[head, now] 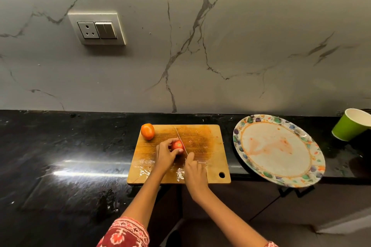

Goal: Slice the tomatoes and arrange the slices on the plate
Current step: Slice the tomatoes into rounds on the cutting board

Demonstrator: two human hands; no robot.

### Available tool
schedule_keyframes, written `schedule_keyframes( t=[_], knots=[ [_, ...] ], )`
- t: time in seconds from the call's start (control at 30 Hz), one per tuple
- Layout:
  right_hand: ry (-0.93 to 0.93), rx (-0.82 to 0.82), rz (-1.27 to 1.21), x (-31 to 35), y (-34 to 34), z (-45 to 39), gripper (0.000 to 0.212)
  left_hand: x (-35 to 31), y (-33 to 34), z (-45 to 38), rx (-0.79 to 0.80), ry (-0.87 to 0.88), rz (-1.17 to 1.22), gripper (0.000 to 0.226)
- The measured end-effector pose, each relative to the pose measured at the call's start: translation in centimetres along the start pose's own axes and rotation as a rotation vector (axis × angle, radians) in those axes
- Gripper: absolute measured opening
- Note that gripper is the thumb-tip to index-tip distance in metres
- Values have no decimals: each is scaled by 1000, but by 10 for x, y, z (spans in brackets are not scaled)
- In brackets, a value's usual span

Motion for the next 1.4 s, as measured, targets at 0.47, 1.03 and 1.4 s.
schedule_keyframes(
  t=[0.47,1.03,1.4],
  knots=[
    [7,53,12,-10,-4,-6,27,-1,-2,-2,-6,5,33,42],
    [6,260,-76,-6,-11,-18,19,2,-4,-1,3,2,54,44],
    [-7,286,-34,-8,-15,-16,18,3,-5,-3,21,-11,46,45]
  ],
)
Point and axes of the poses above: each hand's wrist, its own z-axis away from the middle knuckle, its own y-axis out of the palm, x = y × z, the point moved 1 cm from there along -z, towards the middle knuckle, and after that the axes turned 11 degrees about y, right-handed, at the moved point
